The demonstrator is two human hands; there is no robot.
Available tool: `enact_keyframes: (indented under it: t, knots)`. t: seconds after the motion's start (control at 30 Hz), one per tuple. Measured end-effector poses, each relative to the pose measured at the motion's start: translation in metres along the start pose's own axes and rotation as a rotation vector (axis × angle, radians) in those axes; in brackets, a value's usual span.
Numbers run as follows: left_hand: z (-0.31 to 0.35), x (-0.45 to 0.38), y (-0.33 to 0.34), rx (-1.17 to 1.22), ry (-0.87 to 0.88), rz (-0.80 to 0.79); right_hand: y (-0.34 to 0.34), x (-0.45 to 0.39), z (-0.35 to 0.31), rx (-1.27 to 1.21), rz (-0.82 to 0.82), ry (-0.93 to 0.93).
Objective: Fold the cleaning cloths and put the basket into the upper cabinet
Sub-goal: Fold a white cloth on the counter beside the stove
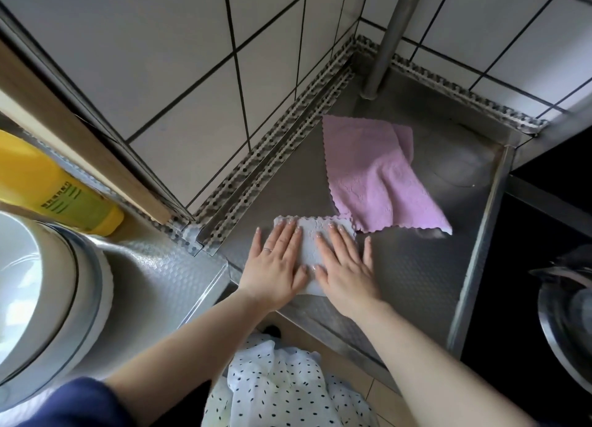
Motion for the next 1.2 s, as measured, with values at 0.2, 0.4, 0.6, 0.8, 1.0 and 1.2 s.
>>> enact_keyframes:
  t: [0.2, 0.4, 0.6, 0.8, 1.0, 1.2]
  knots:
    - [-0.004, -0.001, -0.006, 0.021, -0.034, -0.037, -0.006, 0.002, 0.011, -0.037, -0.061, -0.028]
    - [-0.025, 0.02, -0.023, 0.206, -0.222, 0.073, -0.026, 0.023, 0.04, -0.667, 0.354, 0.117]
    - [-0.019, 0.028, -0.023, 0.398, -0.16, -0.034, -0.008, 0.02, 0.043, -0.944, 0.089, 0.215]
    - [-0.028, 0.026, -0.038, 0.64, -0.24, 0.051, -0.007, 0.02, 0.016, -1.054, -0.035, 0.171]
    - [-0.063, 0.039, -0.056, 0.562, -0.318, 0.108, -0.003, 0.007, -0.035, -1.111, -0.182, 0.088]
    - [-0.071, 0.045, -0.055, 0.211, -0.243, 0.07, -0.001, -0.001, -0.062, -1.12, -0.234, 0.091]
Point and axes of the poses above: each hand's wrist, its own x-axis away from the middle knuckle, its own y-axis out of the palm, z = x × y, the point moved 5 cm from there along -x, towards the middle knuckle, and after that the axes turned 10 degrees about -z, right-handed, at the moved point
